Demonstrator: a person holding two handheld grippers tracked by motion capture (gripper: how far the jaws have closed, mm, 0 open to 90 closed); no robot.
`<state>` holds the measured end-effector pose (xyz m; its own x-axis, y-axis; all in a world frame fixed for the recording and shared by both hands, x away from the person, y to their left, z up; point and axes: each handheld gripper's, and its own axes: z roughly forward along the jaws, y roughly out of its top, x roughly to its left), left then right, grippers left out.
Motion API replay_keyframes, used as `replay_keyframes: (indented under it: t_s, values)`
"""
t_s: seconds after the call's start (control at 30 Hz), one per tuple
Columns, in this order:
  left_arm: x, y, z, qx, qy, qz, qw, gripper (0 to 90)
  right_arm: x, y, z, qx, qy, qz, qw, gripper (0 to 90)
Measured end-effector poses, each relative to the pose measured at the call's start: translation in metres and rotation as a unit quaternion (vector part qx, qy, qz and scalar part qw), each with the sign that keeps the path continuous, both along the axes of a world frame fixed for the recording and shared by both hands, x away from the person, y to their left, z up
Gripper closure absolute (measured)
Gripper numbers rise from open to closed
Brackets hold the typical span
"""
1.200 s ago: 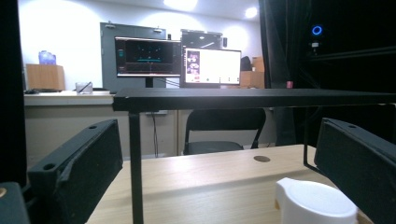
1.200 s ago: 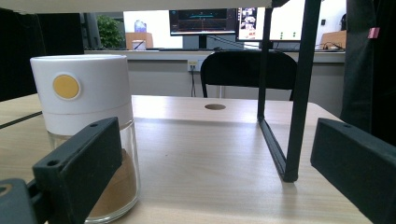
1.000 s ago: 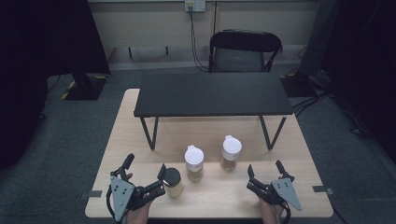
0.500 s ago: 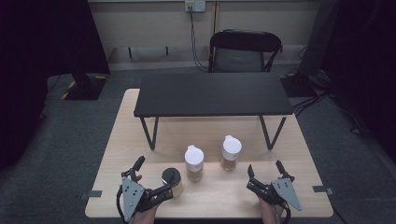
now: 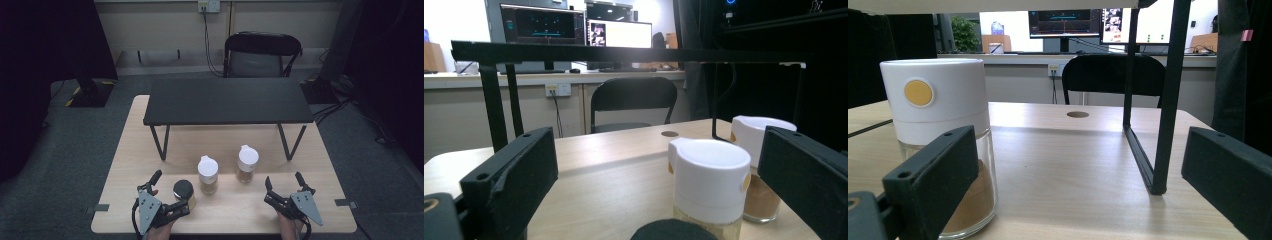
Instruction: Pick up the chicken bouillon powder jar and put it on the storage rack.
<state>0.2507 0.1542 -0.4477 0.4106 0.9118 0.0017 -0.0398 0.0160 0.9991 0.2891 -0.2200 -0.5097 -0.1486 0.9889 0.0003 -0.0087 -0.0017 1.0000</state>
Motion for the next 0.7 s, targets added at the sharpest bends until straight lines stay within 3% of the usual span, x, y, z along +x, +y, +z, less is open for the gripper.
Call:
replay_keyframes:
  t_s: [0.7]
  values:
    - [0.005, -0.004, -0.026, 0.018, 0.042, -0.023, 0.9987, 6.5, 0.0, 0.0, 0.0, 0.0, 0.0, 0.0, 1.0, 0.7]
